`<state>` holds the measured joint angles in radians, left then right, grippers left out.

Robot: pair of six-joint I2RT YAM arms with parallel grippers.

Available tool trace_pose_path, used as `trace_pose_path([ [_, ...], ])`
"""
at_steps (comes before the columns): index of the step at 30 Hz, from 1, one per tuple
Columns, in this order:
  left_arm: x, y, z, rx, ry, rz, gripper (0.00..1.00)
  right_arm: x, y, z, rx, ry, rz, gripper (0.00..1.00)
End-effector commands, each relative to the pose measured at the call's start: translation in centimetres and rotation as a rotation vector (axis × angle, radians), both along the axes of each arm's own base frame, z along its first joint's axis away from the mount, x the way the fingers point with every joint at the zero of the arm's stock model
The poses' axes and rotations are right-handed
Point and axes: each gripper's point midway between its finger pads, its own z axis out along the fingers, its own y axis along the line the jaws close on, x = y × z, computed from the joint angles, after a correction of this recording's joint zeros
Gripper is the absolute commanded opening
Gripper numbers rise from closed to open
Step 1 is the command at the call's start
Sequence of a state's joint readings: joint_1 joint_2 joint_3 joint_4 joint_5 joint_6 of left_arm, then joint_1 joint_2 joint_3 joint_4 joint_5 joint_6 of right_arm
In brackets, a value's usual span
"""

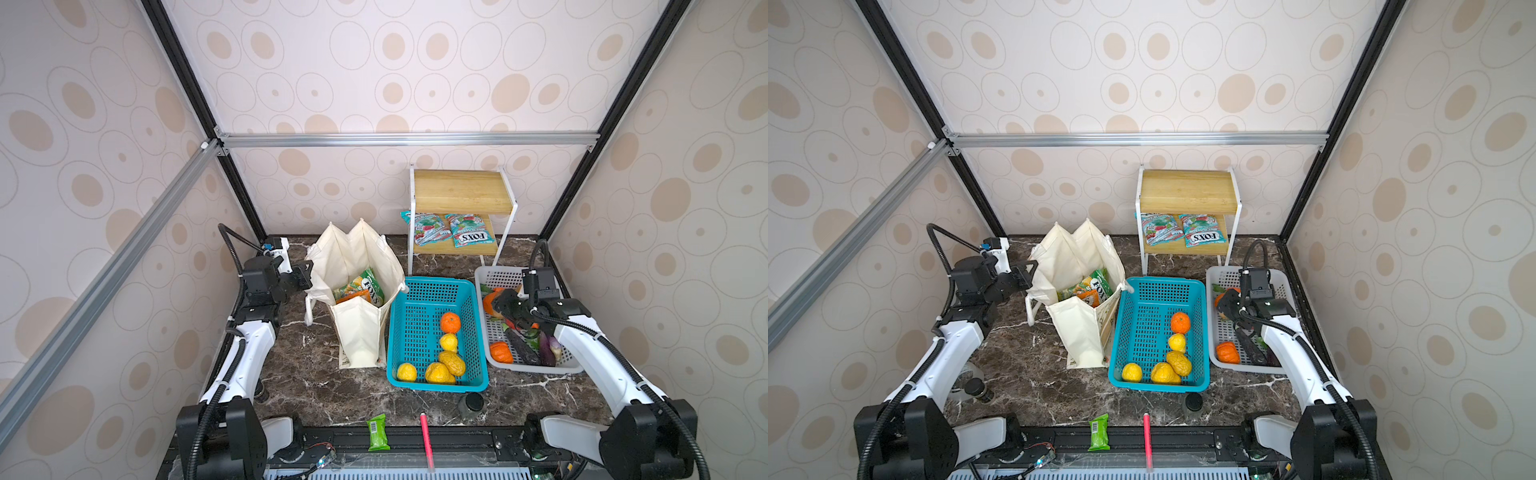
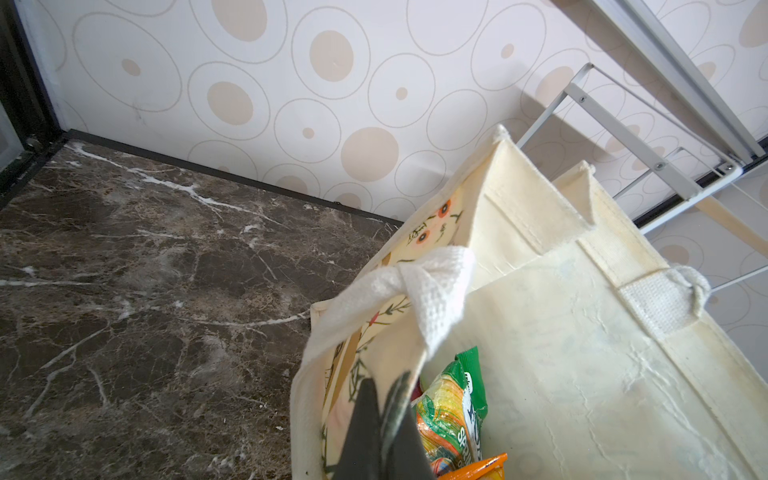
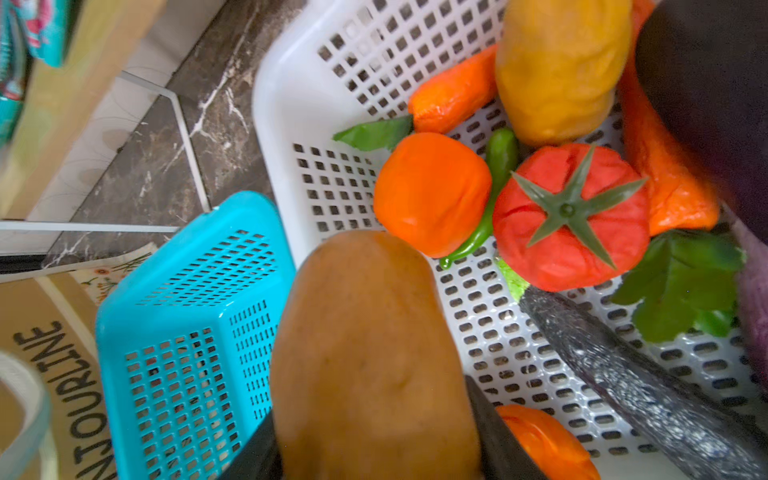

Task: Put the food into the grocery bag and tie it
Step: 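Carry the potato with the right gripper over the tote bag opening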

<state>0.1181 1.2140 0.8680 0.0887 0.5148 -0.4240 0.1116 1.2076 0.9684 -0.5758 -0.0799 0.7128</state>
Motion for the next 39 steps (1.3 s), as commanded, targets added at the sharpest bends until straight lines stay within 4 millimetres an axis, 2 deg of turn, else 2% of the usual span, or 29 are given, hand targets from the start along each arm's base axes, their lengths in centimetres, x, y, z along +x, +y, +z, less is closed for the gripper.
trace_pose_path([
  [1,-0.2,-0.5,0.5,-0.021,-0.011,-0.028,0.0,0.3,1.3,3.0,0.007,-0.057,0.041,0.48],
  [5,-0.2,-0.5,0.6,-0.021,-0.011,-0.028,0.0,1.2,4.0,6.0,-0.004,-0.12,0.109,0.48],
  [10,-0.2,-0.6,0.6,-0.025,-0.013,-0.033,0.0,2.0,8.7,9.8,-0.014,-0.2,0.222,0.48],
  [15,-0.3,-0.6,0.7,-0.022,-0.016,-0.031,0.0,2.5,14.4,13.4,-0.042,-0.285,0.342,0.48],
  [21,-0.2,-0.7,0.5,-0.032,-0.009,-0.039,0.0,2.8,22.1,15.9,-0.063,-0.353,0.495,0.48],
  [25,-0.3,-0.7,0.6,-0.028,-0.012,-0.038,0.0,2.7,26.7,16.5,-0.107,-0.379,0.591,0.48],
  [31,-0.2,-0.9,0.6,-0.033,-0.011,-0.045,0.0,1.1,32.9,16.1,-0.161,-0.41,0.732,0.48],
  [34,-0.3,-0.9,0.7,-0.031,-0.013,-0.043,0.0,0.7,35.4,14.8,-0.179,-0.39,0.783,0.47],
  [39,-0.3,-1.0,0.6,-0.033,-0.01,-0.047,0.0,0.8,38.7,10.8,-0.218,-0.306,0.861,0.48],
])
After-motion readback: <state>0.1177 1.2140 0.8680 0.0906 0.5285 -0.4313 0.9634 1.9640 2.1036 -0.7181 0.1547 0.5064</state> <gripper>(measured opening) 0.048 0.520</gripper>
